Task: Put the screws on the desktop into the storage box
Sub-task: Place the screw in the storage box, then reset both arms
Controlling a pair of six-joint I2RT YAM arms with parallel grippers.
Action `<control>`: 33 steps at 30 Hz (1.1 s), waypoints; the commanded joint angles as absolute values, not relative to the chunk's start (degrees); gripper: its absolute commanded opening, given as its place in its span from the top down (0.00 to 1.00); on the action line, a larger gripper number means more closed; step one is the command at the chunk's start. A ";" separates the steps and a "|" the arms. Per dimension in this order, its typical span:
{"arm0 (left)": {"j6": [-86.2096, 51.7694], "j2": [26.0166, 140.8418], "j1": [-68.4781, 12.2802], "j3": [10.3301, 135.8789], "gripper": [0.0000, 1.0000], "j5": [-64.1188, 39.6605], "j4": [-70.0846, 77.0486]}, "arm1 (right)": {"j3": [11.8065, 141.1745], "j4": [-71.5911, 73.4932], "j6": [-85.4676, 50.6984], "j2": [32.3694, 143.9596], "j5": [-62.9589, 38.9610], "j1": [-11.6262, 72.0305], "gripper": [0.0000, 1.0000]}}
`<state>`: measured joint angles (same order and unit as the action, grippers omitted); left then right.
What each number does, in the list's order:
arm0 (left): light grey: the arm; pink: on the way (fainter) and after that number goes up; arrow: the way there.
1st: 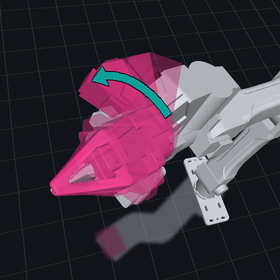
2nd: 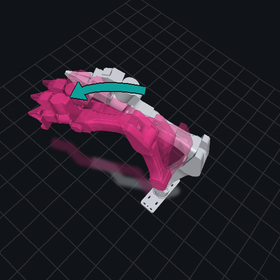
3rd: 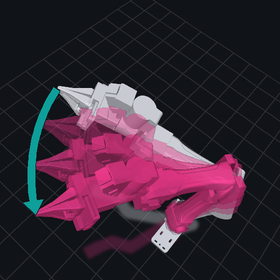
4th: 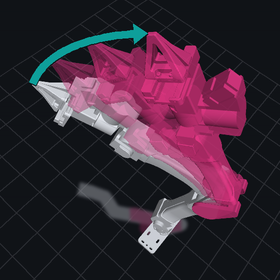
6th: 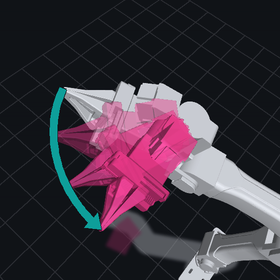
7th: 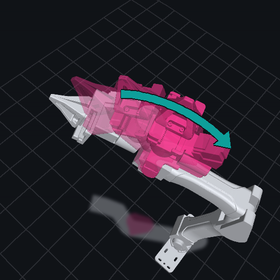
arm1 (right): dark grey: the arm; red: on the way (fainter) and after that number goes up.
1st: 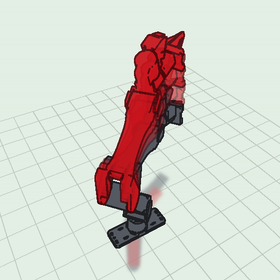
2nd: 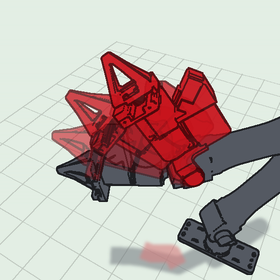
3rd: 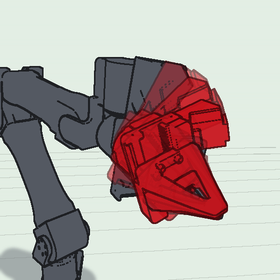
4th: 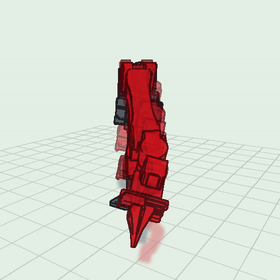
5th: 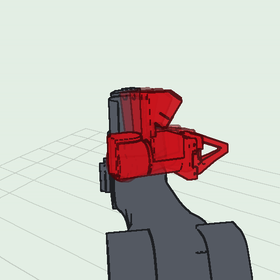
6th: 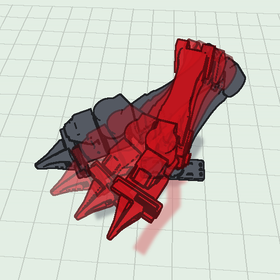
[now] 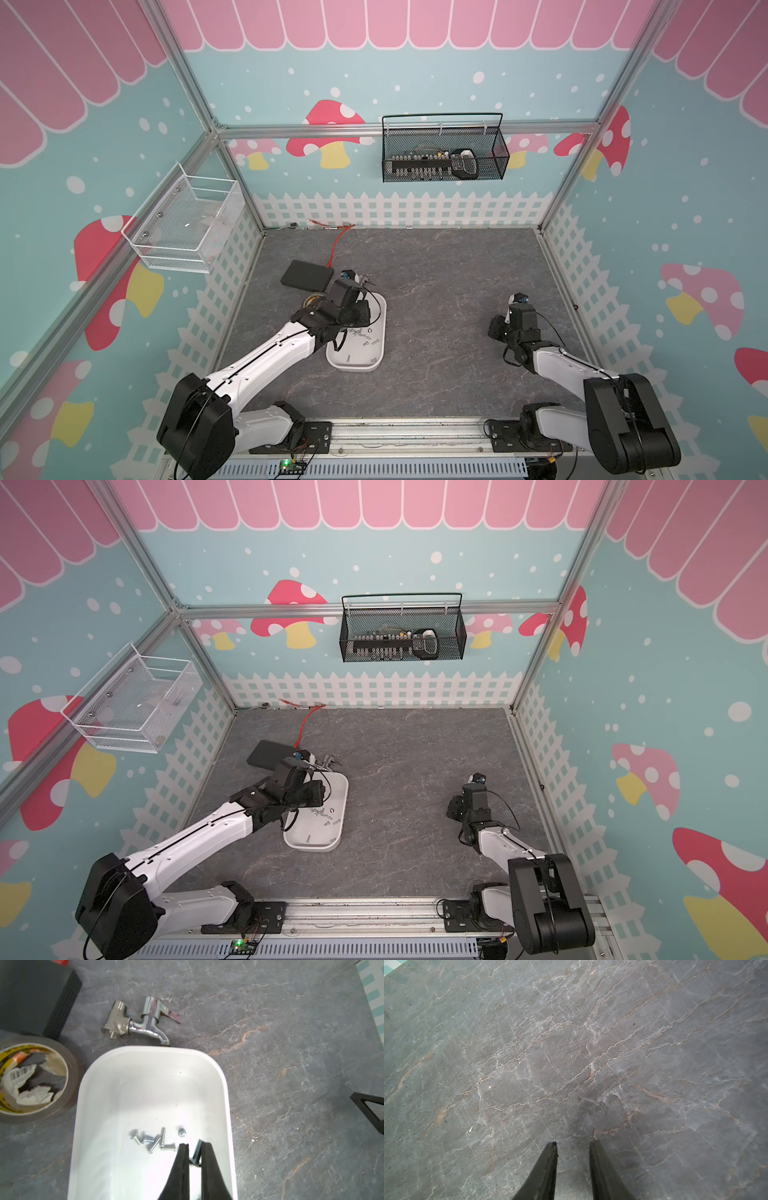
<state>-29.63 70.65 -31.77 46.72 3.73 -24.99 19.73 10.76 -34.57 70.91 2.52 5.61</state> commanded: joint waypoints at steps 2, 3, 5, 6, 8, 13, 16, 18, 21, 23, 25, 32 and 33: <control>-31.09 71.25 -31.45 47.02 0.98 3.61 -21.28 | 19.73 11.55 -34.10 71.23 2.81 5.43 0.68; -31.27 71.43 -31.14 47.02 0.86 3.62 -21.12 | 19.69 11.60 -34.12 71.23 2.82 5.36 0.68; -31.99 71.33 -30.47 47.02 0.49 4.10 -20.92 | 19.69 11.60 -34.15 71.19 2.81 5.38 0.67; -32.34 70.66 -30.20 46.81 0.37 4.54 -20.45 | 19.68 11.60 -34.19 71.09 2.82 5.41 0.67; -32.59 68.73 -29.59 45.86 0.26 5.43 -19.08 | 19.68 11.60 -34.14 71.16 2.71 5.37 0.66; -33.19 62.91 -27.37 44.41 0.10 10.18 -18.16 | 19.58 11.68 -34.08 70.84 2.98 5.41 0.64; -33.81 58.03 -25.73 41.85 0.09 14.72 -15.98 | 19.55 11.60 -33.83 69.72 3.05 5.42 0.63; -34.10 54.14 -24.21 39.03 0.10 16.74 -13.30 | 19.47 11.23 -33.64 67.33 3.15 5.42 0.62; -34.54 48.86 -20.51 34.49 0.10 19.96 -8.83 | 20.10 9.97 -33.12 61.09 4.14 5.37 0.61; -34.46 46.23 -19.49 30.99 0.10 23.45 -5.08 | 20.00 10.22 -32.34 56.36 5.47 5.42 0.61; -33.60 44.54 -18.47 27.85 0.10 25.76 -1.51 | 19.03 12.76 -30.18 51.42 7.35 5.37 0.61; -25.29 42.66 -14.38 14.43 0.09 31.74 16.80 | 11.95 29.05 -14.06 45.96 16.54 5.38 0.52; -22.35 42.80 -13.69 11.72 0.08 31.90 22.14 | 10.10 33.01 -11.07 46.28 16.04 5.42 0.51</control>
<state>-29.12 43.42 -15.14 15.66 28.77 8.93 13.87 23.81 -20.93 45.82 12.10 5.61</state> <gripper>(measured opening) 0.918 0.489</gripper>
